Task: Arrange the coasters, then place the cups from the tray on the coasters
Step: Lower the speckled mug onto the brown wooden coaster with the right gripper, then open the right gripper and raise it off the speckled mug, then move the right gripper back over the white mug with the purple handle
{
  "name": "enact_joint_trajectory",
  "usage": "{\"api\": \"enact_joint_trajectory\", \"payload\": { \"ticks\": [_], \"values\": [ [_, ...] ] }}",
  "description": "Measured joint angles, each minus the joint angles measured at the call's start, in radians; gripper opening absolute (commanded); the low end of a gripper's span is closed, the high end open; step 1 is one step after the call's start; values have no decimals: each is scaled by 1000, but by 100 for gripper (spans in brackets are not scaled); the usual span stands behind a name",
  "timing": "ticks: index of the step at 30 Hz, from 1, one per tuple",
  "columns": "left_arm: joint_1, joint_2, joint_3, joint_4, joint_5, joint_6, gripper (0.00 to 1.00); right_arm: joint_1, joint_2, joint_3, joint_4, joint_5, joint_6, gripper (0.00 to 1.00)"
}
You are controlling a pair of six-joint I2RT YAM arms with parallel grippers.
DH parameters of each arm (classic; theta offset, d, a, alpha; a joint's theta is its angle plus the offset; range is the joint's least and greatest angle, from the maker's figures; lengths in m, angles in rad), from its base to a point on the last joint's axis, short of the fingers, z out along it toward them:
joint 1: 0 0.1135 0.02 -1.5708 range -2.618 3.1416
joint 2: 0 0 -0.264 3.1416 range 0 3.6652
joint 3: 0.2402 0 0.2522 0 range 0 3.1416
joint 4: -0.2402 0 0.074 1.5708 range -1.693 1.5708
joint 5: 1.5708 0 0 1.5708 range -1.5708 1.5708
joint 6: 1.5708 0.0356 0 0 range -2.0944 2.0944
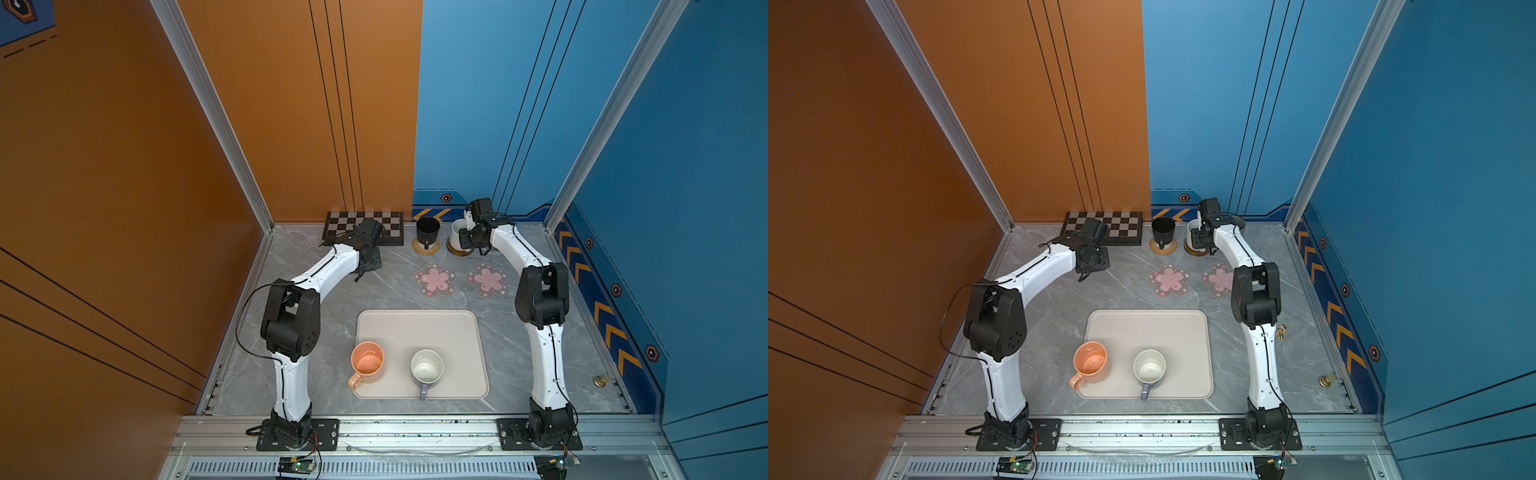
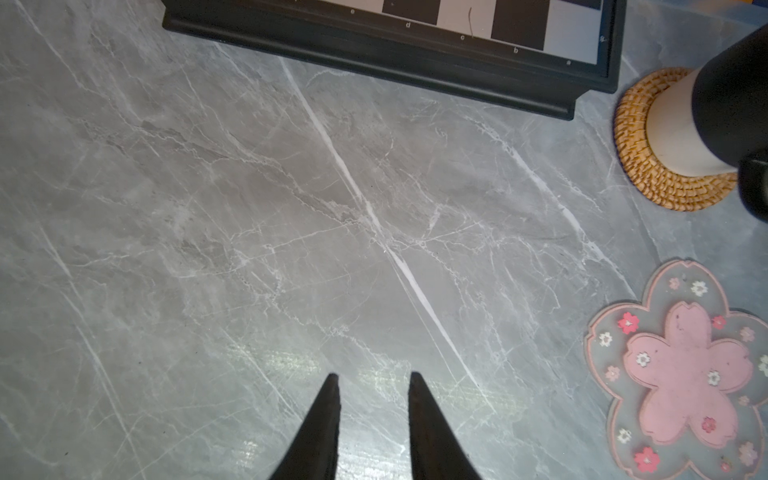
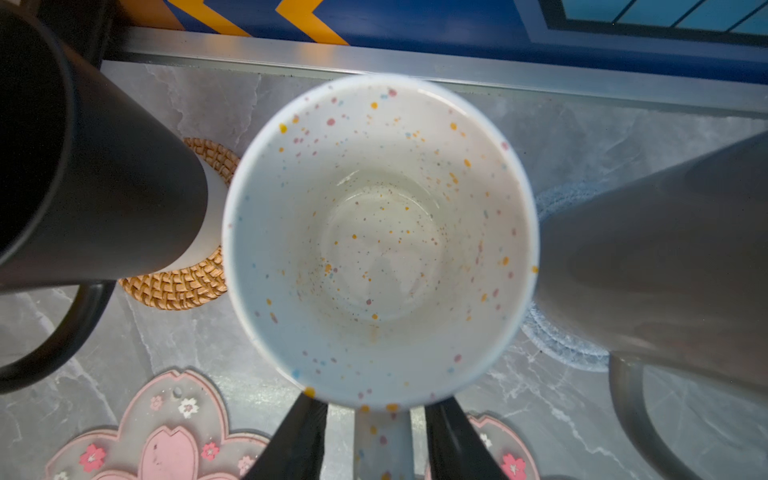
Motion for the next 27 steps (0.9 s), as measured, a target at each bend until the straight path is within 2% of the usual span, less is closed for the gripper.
{"api": "enact_joint_trajectory", "payload": {
  "ticks": [7, 12, 21, 27],
  "values": [
    [0, -9, -13, 0, 8, 0, 30, 2, -3, 0, 1, 15, 9, 49],
    [-1, -77, -73, -4, 10, 4, 31, 2, -67, -19, -10, 32, 18, 50],
    [-21, -317, -200, -45, 2, 39, 35, 28, -446, -241, -10, 51, 64, 49],
    [-63, -478, -313, -78, -21, 69, 37, 175, -676, -473, -7, 88, 96, 49]
  ]
}}
